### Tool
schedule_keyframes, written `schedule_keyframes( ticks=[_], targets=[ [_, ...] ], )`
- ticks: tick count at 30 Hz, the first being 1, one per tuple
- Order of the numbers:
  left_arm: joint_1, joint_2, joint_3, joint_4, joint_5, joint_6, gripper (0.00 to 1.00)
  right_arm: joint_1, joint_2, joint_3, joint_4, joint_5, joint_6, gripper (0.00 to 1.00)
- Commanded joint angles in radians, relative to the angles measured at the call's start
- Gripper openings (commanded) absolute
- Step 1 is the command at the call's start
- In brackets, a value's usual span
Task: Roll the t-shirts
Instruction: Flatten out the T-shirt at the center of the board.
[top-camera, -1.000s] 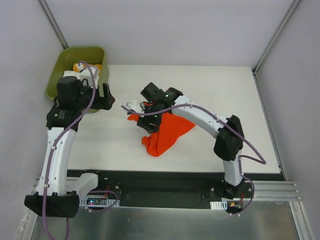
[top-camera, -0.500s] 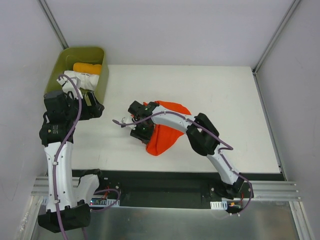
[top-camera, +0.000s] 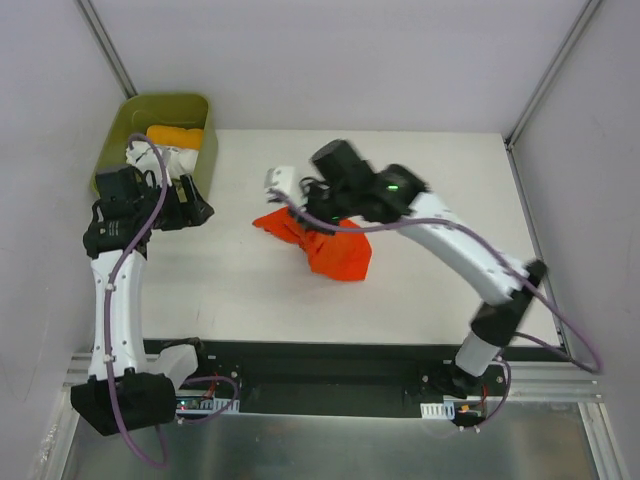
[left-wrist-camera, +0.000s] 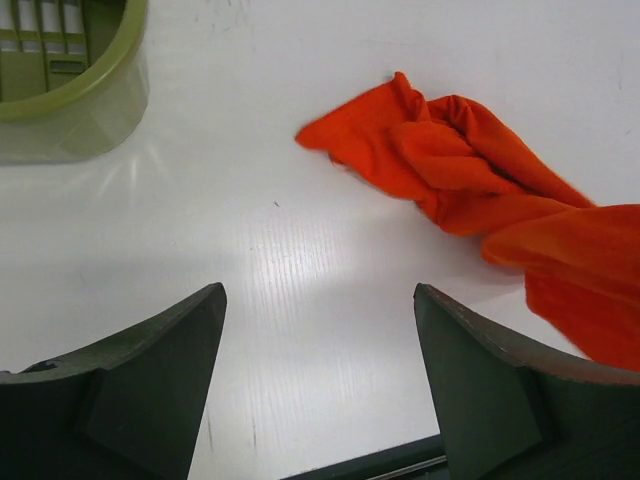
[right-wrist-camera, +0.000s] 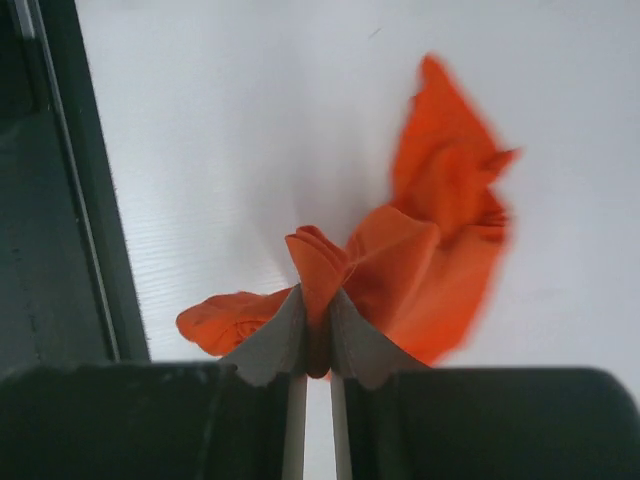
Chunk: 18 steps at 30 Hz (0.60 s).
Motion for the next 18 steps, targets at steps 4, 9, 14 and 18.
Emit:
schedule_keyframes(
  ticks=[4, 9, 14, 18],
  targets=[
    [-0.185, 0.127, 0.138, 0.037, 0.04, 0.196, 0.76, -0.14, -0.48, -0.154, -0.057, 0.178, -0.166, 0.06],
    [-0.324, 0.24, 0.176, 0.037, 0.034, 0.312, 0.77, -0.394, -0.535, -0.266, -0.022, 0.172, -0.209, 0.03],
    [-0.452, 0.415, 0.206, 0.039, -0.009, 0.372, 0.76, -0.561, -0.451, -0.438, 0.042, 0.177, -0.144, 0.01],
    [-0.538, 0.563, 0.213, 0.037, 0.014, 0.413, 0.74, -0.697, -0.364, -0.479, 0.056, 0.127, 0.014, 0.01]
  ],
)
